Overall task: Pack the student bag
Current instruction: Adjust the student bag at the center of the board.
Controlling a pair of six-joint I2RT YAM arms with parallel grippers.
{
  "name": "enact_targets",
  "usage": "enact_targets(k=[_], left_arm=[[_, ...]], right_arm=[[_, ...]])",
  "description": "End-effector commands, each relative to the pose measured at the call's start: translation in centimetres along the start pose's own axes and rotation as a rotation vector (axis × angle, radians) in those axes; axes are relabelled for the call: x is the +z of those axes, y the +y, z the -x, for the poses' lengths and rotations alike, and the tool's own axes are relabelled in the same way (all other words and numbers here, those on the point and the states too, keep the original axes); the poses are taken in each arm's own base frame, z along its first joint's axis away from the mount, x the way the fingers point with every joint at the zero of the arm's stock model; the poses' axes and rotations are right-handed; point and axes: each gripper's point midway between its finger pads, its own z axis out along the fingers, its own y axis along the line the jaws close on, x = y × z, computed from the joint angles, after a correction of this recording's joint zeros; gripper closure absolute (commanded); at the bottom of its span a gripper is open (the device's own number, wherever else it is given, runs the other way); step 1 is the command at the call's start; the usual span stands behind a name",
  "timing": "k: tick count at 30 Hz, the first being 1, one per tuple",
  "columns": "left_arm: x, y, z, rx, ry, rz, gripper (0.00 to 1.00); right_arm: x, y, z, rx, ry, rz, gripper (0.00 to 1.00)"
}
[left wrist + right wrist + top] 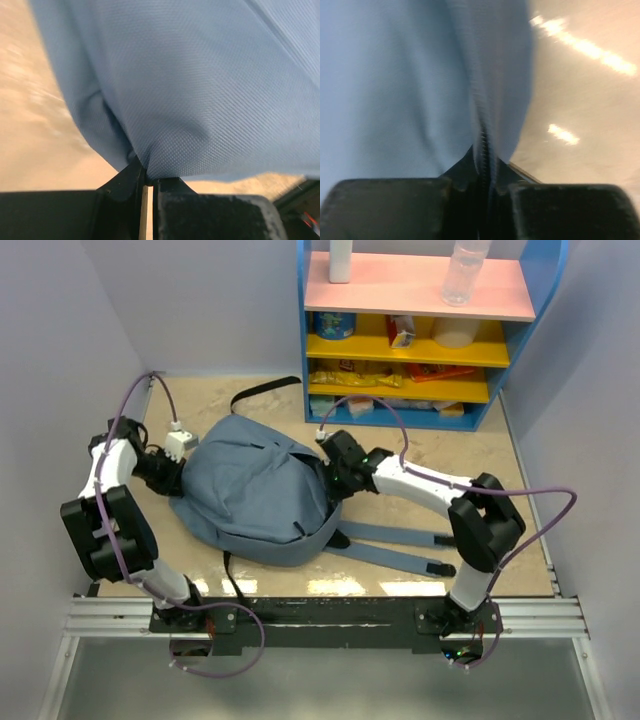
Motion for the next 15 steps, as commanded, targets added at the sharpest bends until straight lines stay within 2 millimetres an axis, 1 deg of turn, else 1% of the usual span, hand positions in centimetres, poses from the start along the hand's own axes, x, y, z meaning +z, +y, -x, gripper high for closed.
enact_targets(k=[1,2,3,4,5,6,8,9,11,12,13,14,15], left_arm=[[0.6,2.5,9.3,0.1,-0.196,0.098,1.0],[1.1,2.1,10.0,0.094,-0.2,0.093,1.0],[2.3,1.4,11.2,0.118,-0.206,0.07,1.0],[2.5,1.1,12.1,0.11,-0.214,0.059,1.0],[2.9,0.7,12.7,0.113,-0.221,0.035,1.0],[3.9,0.3,13.5,0.123,-0.221,0.012,1.0],[4.7,0.3,14.4,0.123,-0.226,0.008,1.0],[5.5,0.1,15.0,0.14,-0.227,0.001,1.0],[5.3,0.3,16.9,0.152,-0.253,0.001,1.0],[5.1,0.6,18.2,0.158,-0.26,-0.007,1.0],[5.0,0.8,18.8,0.152,-0.265,-0.009,1.0],[5.1,1.0,19.2,0.15,-0.27,-0.014,1.0],[4.3,1.4,20.4,0.163,-0.291,0.003,1.0]], right_arm=[[-1.8,8.0,-1.0,0.067,-0.053,0.208,0.83],[-2.0,9.3,-1.6,0.067,-0.049,0.231,0.81],[-2.2,10.0,-1.8,0.106,-0.055,0.251,0.79],[-2.3,10.7,-2.0,0.119,-0.055,0.272,0.75],[-2.3,11.3,-2.4,0.13,-0.05,0.284,0.61],[-2.4,11.8,-2.5,0.158,-0.049,0.3,0.53],[-2.3,12.3,-2.8,0.164,-0.04,0.306,0.38],[-2.5,12.4,-2.5,0.164,-0.044,0.303,0.34],[-3.1,12.0,-2.3,0.15,-0.038,0.275,0.29],[-3.9,12.0,-0.9,0.134,-0.081,0.257,0.28],[-5.2,11.8,0.1,0.123,-0.115,0.25,0.28],[-5.9,11.0,0.5,0.113,-0.131,0.202,0.28],[-7.5,11.0,2.2,0.091,-0.181,0.192,0.28]])
